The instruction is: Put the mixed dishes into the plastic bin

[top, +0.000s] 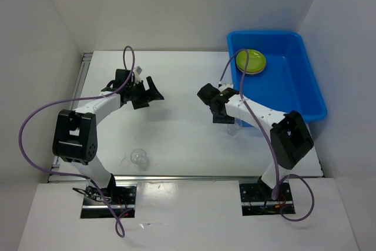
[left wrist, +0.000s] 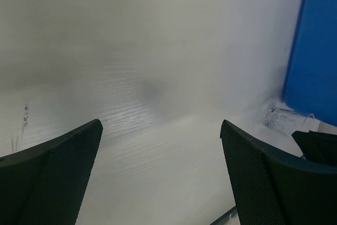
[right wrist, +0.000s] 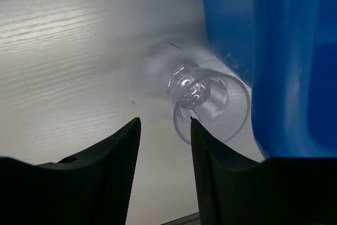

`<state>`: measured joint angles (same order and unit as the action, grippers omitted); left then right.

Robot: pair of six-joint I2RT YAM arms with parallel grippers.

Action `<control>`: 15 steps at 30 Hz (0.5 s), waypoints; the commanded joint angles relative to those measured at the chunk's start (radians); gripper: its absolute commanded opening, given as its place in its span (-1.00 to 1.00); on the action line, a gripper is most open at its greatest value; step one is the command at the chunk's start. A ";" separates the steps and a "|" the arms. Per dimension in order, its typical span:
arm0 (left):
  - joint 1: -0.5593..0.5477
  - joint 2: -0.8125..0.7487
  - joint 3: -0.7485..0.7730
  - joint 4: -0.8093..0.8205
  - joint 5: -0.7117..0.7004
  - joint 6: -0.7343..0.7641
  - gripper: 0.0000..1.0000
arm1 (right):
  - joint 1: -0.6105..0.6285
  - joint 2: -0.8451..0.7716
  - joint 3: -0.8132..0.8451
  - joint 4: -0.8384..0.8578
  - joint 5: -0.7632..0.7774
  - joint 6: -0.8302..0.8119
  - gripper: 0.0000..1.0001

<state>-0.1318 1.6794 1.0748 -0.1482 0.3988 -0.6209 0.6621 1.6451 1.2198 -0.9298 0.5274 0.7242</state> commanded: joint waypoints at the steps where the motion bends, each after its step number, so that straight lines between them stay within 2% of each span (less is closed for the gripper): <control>1: -0.003 -0.006 -0.006 0.041 0.025 0.020 1.00 | -0.007 0.038 0.040 0.052 0.066 0.014 -0.03; 6: -0.003 -0.006 -0.006 0.041 0.025 0.020 1.00 | -0.007 0.079 0.031 0.080 0.075 0.004 -0.03; 8: -0.003 0.003 -0.006 0.041 0.025 0.020 1.00 | -0.007 0.088 0.030 0.080 0.066 -0.005 -0.15; 12: -0.003 0.003 -0.006 0.041 0.025 0.020 1.00 | -0.007 0.088 0.030 0.103 0.057 -0.014 -0.61; 15: -0.003 0.003 -0.006 0.050 0.025 0.020 1.00 | -0.007 0.088 0.030 0.103 0.046 -0.014 -0.79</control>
<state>-0.1318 1.6798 1.0748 -0.1463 0.4004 -0.6209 0.6605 1.7290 1.2198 -0.8669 0.5442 0.7040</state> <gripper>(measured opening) 1.001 0.122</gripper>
